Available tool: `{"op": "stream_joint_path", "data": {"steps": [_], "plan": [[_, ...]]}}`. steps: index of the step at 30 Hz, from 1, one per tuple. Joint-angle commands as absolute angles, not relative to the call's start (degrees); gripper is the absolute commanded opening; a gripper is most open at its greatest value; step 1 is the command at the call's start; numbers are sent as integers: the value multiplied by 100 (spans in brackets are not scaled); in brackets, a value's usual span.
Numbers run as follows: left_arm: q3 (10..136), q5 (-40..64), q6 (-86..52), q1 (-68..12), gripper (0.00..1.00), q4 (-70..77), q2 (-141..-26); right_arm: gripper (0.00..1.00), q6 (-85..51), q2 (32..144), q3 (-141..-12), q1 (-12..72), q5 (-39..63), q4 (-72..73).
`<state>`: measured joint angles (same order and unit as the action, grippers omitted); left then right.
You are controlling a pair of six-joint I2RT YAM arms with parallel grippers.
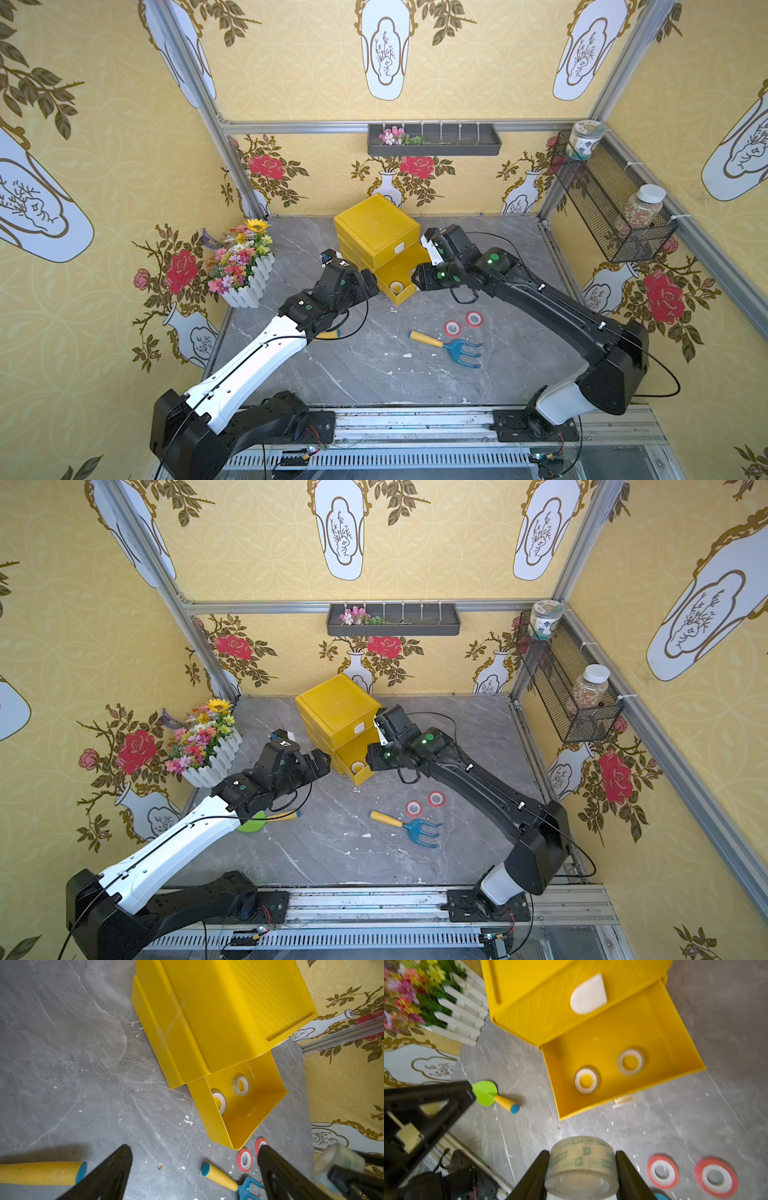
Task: Place the transparent tape into the drawer according to color
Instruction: Place the tape in the drawer.
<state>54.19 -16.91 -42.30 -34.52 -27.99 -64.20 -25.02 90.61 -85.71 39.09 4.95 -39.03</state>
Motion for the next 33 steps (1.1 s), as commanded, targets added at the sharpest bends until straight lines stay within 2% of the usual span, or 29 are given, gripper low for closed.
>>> {"op": "stream_joint_path", "data": {"steps": [1,11,18,21,27,33], "plan": [[5372,-1661,-4338,-3445,100,-2861,-6388,45,-2236,9537,-8968,3743,658,-3205],[5338,-1712,-4344,-3410,100,-2955,-6334,45,-1806,10695,-9525,3659,-419,-3376],[5479,-1578,-4273,-3206,100,-2905,-6407,52,-1911,11029,-9547,3595,-599,-3479],[5564,-1440,-4216,-3084,100,-2826,-6479,58,-1931,11029,-9560,3588,-619,-3418],[5795,-1358,-4184,-2982,100,-2791,-6665,80,-1934,10930,-9632,3586,-668,-3425],[5974,-1288,-3943,-2846,100,-2760,-6793,86,-1985,10568,-9479,3580,-731,-3407]]}}
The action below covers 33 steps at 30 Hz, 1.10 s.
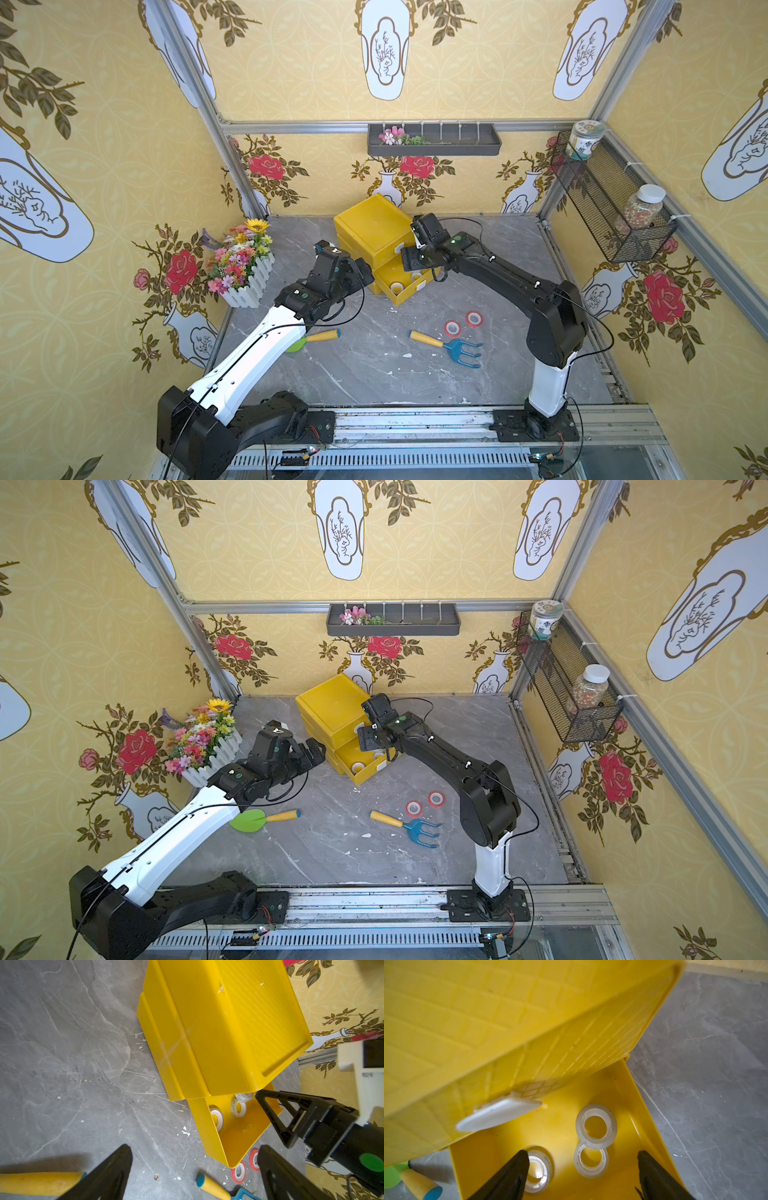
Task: Place the transparent tape into the drawer according to color
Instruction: Place the tape in the drawer, then close the drawer in the storage box.
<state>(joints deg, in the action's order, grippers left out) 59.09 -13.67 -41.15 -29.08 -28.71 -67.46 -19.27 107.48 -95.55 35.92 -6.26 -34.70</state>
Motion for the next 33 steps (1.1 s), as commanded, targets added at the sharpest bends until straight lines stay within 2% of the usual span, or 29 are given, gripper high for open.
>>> {"op": "stream_joint_path", "data": {"steps": [1,8,13,15,22,33], "plan": [[6020,-1272,-3922,-2798,100,-2768,-6819,86,-2011,10466,-9414,3585,-725,-3382],[6539,-1358,-3782,-2654,100,-2567,-7165,84,-2296,9621,-8618,3590,-412,-3037],[7100,-1615,-3641,-2654,96,-2391,-7752,60,-2672,9007,-7705,3575,-25,-2550],[7341,-1761,-3588,-2654,94,-2400,-8054,54,-2812,8855,-7436,3551,72,-2425],[7993,-2127,-3421,-2459,91,-2653,-9012,47,-3179,8669,-6629,3407,143,-2102],[8000,-2020,-3252,-2406,90,-2700,-9307,43,-3517,9571,-6475,3237,887,-366]]}}
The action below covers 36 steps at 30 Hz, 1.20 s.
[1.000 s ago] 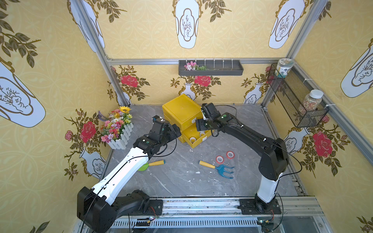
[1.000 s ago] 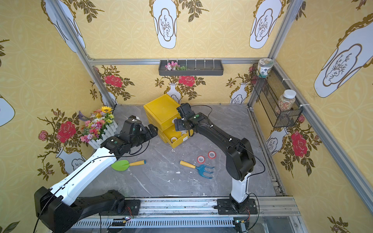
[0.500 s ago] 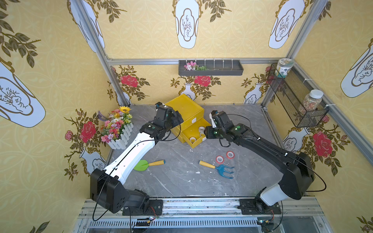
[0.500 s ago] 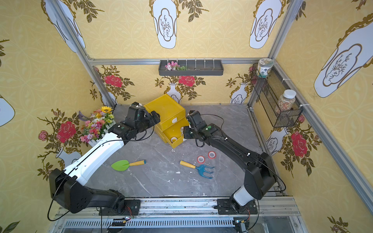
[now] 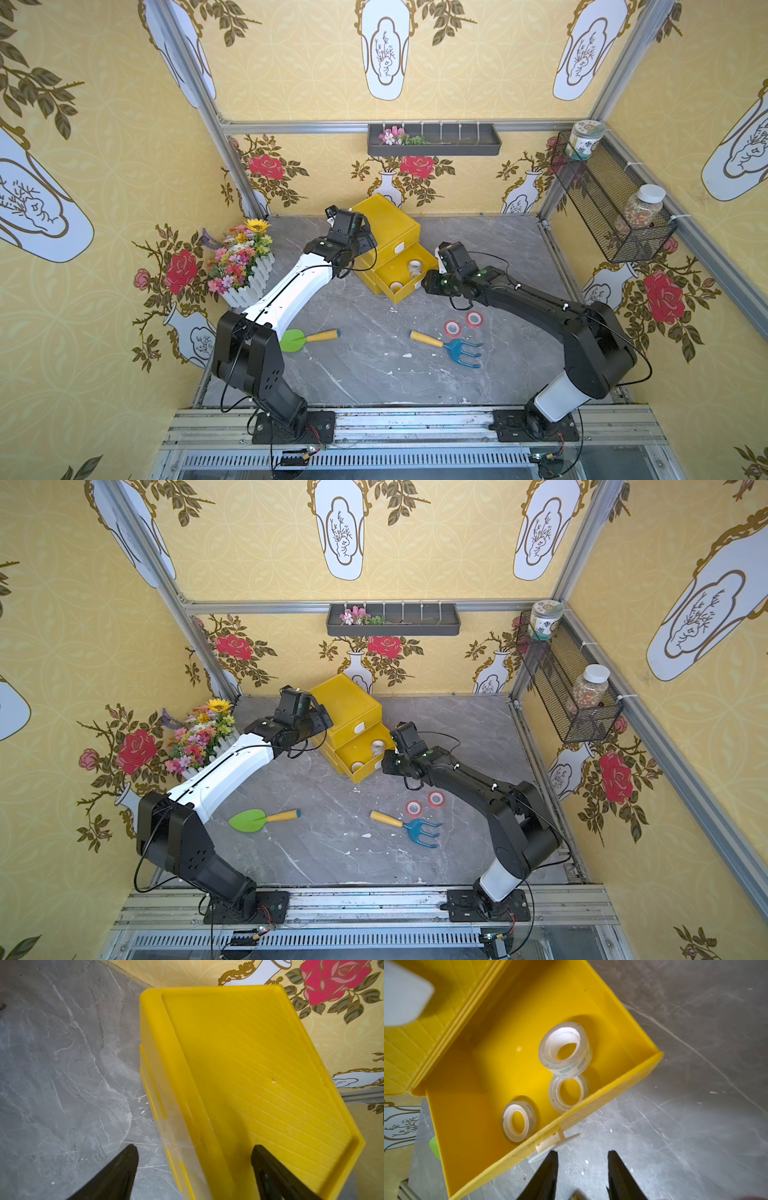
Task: Place the transparent tape into the drawer according to color
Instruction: Close the drawer in the storage box.
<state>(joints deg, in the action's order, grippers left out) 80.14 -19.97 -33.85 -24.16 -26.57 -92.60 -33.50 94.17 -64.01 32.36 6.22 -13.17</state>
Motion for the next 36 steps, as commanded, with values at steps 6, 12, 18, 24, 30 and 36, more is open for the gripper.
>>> {"op": "stream_joint_path", "data": {"steps": [6,12,18,24,30,36], "plan": [[7921,-1897,-3217,-2399,90,-2712,-9394,43,-3713,10239,-6785,3215,1091,500],[7732,-1685,-3286,-2399,89,-2667,-9448,43,-4120,10883,-7052,3169,1257,1418],[7591,-1597,-3331,-2399,89,-2657,-9444,43,-4462,11314,-7242,3169,1335,1925],[7499,-1522,-3357,-2399,90,-2653,-9389,54,-4690,11152,-6841,3157,1286,2161],[7475,-1373,-3383,-2400,90,-2562,-9352,59,-5876,11248,-5769,3006,1589,3879],[7460,-1354,-3366,-2399,91,-2565,-9343,61,-6663,11770,-5445,3040,1526,5498]]}}
